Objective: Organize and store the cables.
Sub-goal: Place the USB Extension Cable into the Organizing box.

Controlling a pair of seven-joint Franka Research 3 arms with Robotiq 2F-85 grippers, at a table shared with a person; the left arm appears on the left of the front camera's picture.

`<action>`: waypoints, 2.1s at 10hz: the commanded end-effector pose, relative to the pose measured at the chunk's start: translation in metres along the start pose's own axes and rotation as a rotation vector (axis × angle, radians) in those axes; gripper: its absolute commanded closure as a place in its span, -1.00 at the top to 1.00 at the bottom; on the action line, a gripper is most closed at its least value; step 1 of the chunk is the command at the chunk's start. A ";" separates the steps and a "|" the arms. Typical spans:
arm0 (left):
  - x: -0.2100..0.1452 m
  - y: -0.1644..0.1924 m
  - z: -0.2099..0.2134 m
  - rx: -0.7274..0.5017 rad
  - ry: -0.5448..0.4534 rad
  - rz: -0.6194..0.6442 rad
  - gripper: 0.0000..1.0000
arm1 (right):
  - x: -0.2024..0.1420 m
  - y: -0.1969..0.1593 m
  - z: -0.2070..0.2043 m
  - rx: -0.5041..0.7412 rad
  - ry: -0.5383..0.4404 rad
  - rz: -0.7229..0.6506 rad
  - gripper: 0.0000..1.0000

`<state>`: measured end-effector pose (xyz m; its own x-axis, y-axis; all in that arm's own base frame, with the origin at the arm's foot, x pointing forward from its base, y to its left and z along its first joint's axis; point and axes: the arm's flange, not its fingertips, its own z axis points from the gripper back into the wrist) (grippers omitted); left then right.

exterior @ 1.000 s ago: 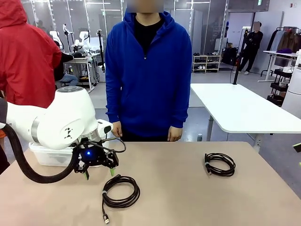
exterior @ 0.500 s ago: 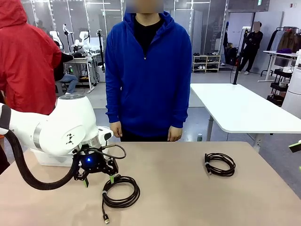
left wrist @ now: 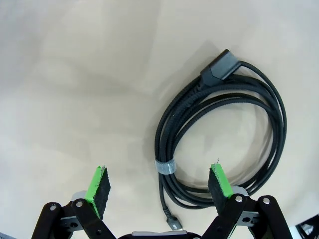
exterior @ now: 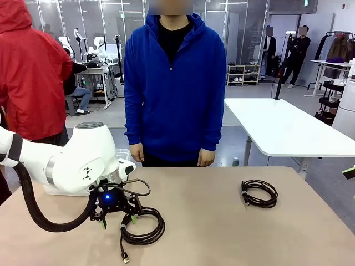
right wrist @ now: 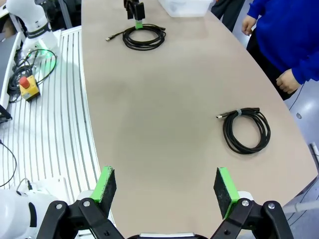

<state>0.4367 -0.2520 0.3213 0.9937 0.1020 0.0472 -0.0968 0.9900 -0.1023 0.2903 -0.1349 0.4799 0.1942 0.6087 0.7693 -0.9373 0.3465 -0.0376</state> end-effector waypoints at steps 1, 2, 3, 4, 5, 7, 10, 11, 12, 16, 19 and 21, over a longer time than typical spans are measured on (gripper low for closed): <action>0.005 -0.006 -0.007 -0.009 -0.017 0.023 1.00 | 0.001 0.000 -0.001 0.003 -0.016 -0.006 1.00; 0.007 -0.005 -0.009 -0.005 -0.026 0.037 1.00 | 0.001 0.000 -0.001 0.003 -0.016 -0.006 1.00; 0.008 -0.004 -0.011 -0.011 -0.017 0.049 1.00 | 0.001 0.000 -0.001 0.003 -0.016 -0.006 1.00; 0.011 -0.006 -0.012 -0.011 -0.023 0.066 1.00 | 0.001 0.000 -0.001 0.003 -0.016 -0.006 1.00; 0.012 -0.006 -0.014 -0.003 -0.030 0.069 1.00 | 0.001 0.000 -0.001 0.003 -0.016 -0.006 1.00; 0.014 -0.008 -0.015 0.006 -0.035 0.068 0.81 | 0.001 0.000 -0.001 0.003 -0.016 -0.006 1.00; 0.012 -0.010 -0.015 0.065 -0.035 0.057 -1.00 | 0.001 0.000 -0.001 0.003 -0.016 -0.006 1.00; 0.010 -0.012 -0.015 0.082 -0.036 0.059 -1.00 | 0.001 0.000 -0.001 0.003 -0.016 -0.006 1.00; 0.008 -0.015 -0.014 0.089 -0.007 0.067 -1.00 | 0.001 0.000 -0.001 0.003 -0.016 -0.006 1.00; 0.004 -0.018 -0.008 0.093 0.021 0.090 -1.00 | 0.001 0.000 -0.001 0.003 -0.016 -0.006 1.00; 0.003 -0.018 0.030 0.067 0.008 0.037 -1.00 | 0.001 0.000 -0.001 0.003 -0.016 -0.006 1.00; 0.002 -0.015 0.082 0.041 0.014 -0.120 -1.00 | 0.001 0.000 -0.001 0.003 -0.016 -0.006 1.00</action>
<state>0.4378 -0.2656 0.3764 0.9954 0.0671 0.0678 -0.0644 0.9971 -0.0411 0.2895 -0.1347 0.4799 0.1969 0.6035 0.7727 -0.9379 0.3457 -0.0310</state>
